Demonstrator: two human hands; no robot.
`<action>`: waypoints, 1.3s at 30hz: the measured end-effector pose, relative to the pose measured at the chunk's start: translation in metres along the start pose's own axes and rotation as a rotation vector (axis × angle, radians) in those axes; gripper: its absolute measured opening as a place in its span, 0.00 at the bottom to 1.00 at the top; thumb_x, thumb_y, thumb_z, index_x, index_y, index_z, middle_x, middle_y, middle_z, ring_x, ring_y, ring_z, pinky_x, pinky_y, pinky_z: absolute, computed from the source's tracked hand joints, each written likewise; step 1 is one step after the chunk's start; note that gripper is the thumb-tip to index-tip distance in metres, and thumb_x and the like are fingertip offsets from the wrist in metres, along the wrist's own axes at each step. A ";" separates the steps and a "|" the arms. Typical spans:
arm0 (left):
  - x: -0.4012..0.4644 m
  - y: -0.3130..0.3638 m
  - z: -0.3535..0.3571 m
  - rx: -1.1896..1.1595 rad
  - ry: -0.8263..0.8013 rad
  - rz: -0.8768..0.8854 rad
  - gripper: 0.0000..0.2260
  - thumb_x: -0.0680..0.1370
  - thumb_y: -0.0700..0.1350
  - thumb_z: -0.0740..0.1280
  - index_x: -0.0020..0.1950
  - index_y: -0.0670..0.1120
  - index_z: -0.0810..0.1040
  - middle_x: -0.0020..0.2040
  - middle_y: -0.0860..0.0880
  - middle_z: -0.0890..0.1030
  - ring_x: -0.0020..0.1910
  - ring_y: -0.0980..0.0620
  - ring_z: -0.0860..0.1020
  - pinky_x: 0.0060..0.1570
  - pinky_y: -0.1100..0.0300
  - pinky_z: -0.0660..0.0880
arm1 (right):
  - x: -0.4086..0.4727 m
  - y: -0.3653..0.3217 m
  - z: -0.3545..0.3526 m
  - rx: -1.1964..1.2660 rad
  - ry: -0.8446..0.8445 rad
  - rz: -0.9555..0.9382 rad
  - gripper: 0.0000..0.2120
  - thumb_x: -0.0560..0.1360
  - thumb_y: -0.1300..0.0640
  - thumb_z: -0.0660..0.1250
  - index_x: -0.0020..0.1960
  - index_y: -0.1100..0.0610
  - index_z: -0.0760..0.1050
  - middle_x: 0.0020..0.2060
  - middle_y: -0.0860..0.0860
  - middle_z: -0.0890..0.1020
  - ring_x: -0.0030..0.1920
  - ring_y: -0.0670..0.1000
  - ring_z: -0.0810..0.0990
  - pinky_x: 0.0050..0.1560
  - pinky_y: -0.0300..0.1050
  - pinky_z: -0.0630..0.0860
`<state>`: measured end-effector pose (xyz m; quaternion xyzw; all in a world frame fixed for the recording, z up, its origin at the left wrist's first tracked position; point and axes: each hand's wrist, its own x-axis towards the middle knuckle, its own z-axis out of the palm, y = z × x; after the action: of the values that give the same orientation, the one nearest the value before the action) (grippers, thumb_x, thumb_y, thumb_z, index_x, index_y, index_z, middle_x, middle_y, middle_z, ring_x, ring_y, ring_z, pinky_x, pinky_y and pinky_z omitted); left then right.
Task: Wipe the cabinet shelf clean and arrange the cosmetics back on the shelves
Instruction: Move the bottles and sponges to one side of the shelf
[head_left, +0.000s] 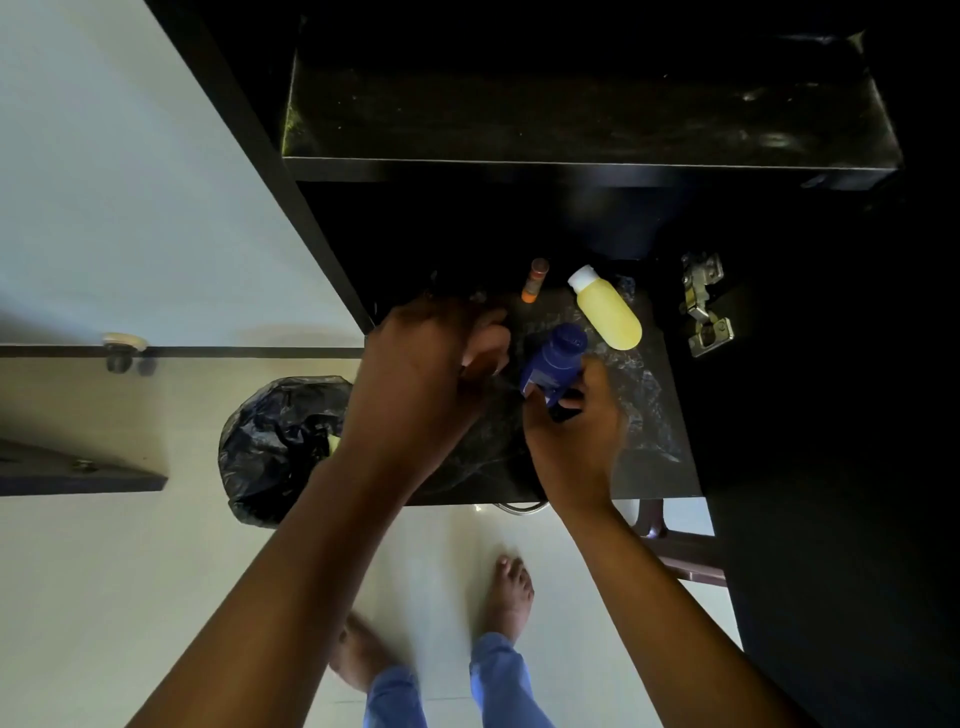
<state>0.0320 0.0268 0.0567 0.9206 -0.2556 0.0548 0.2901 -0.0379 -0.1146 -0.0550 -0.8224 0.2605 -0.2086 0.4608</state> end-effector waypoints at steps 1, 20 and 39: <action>-0.004 -0.005 -0.005 -0.008 -0.005 -0.013 0.07 0.72 0.39 0.77 0.48 0.46 0.85 0.46 0.47 0.87 0.42 0.46 0.84 0.44 0.57 0.80 | -0.003 0.000 0.003 -0.014 -0.019 -0.002 0.16 0.70 0.62 0.76 0.52 0.50 0.75 0.43 0.46 0.83 0.43 0.50 0.81 0.46 0.40 0.78; -0.033 -0.080 -0.019 -0.029 -0.100 -0.148 0.16 0.70 0.40 0.79 0.57 0.49 0.86 0.54 0.50 0.84 0.51 0.49 0.81 0.51 0.53 0.79 | -0.032 -0.020 0.065 0.059 -0.164 -0.121 0.19 0.71 0.55 0.73 0.60 0.51 0.77 0.54 0.53 0.82 0.49 0.51 0.82 0.47 0.51 0.81; -0.037 -0.073 -0.009 -0.035 -0.100 -0.187 0.23 0.69 0.39 0.80 0.64 0.46 0.82 0.59 0.48 0.84 0.53 0.47 0.82 0.54 0.55 0.79 | -0.036 -0.013 0.057 0.060 -0.165 -0.125 0.28 0.69 0.69 0.69 0.66 0.54 0.76 0.61 0.54 0.79 0.55 0.53 0.82 0.52 0.50 0.82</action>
<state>0.0375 0.0995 0.0183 0.9368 -0.1835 -0.0233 0.2969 -0.0291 -0.0497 -0.0753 -0.8371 0.1637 -0.1763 0.4913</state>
